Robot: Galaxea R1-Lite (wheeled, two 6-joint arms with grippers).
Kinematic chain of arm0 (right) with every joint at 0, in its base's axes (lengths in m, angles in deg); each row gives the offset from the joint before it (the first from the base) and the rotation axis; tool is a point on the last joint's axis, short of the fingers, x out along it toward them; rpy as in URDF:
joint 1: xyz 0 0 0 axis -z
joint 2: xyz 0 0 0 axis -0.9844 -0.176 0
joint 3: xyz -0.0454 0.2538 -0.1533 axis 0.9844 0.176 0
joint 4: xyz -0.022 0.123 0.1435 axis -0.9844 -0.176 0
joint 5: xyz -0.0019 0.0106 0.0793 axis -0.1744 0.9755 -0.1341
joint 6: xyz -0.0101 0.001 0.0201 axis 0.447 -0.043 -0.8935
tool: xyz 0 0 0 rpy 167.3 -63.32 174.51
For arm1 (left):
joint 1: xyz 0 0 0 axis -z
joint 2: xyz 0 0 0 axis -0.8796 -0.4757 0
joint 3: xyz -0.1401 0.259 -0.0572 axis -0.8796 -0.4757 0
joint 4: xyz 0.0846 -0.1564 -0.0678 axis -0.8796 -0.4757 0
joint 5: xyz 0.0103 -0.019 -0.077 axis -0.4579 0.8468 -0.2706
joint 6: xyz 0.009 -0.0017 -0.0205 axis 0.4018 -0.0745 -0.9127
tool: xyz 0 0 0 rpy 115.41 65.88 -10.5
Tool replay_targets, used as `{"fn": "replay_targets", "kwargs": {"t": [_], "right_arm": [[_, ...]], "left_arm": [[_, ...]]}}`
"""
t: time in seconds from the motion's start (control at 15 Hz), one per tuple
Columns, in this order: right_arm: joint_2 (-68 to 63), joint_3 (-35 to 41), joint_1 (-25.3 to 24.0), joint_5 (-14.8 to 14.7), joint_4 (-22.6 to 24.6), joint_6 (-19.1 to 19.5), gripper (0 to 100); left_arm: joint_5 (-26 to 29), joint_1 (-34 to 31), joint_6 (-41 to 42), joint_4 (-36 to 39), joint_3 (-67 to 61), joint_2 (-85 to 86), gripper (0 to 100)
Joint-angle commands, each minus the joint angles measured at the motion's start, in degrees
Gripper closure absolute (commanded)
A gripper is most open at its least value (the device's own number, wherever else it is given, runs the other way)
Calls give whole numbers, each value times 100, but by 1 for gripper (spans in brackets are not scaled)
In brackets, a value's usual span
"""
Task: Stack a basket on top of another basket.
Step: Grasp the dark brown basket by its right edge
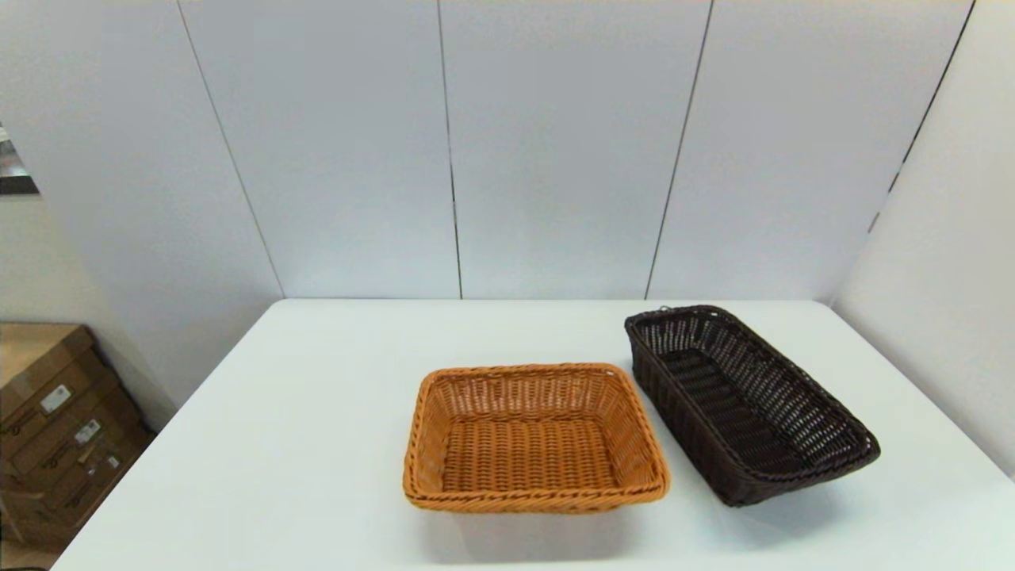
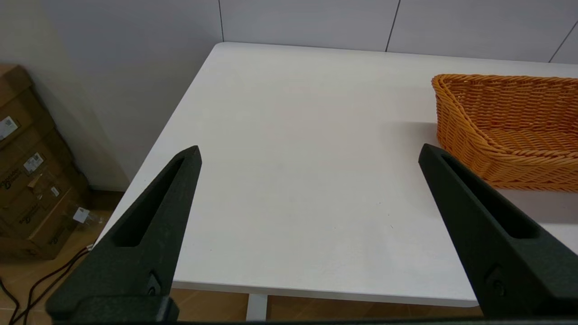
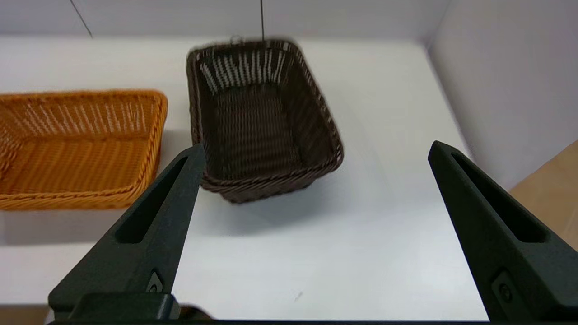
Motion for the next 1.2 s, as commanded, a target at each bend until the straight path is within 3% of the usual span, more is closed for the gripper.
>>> {"fn": "replay_targets", "kwargs": {"t": [0.07,0.2,0.33,0.4,0.73,1.0,1.2], "right_arm": [[-1992,-1242,-797,-20,-887,-1220,0],[-2678,-1761,-1316,-240,-1379,-2011,0],[-3478,-1972,-1887,-1057,-1397,-3215,0],[-3732,-1998,-1958,-1233,-1371,-3558,0],[-4717,-2174,-1975,-1321,-1669,-5008,0],[-5051,-2147,-1703,-1294,-1643,-5509,0],[-5244,-2139,-1430,-1286,-1634,-5571,0]], "left_arm": [[-5,-2,-6,-4,0,1,0],[-5,-2,-6,-4,0,1,0],[-5,-2,-6,-4,0,1,0],[-5,-2,-6,-4,0,1,0],[-5,-2,-6,-4,0,1,0],[-5,-2,-6,-4,0,1,0],[-5,-2,-6,-4,0,1,0]]}}
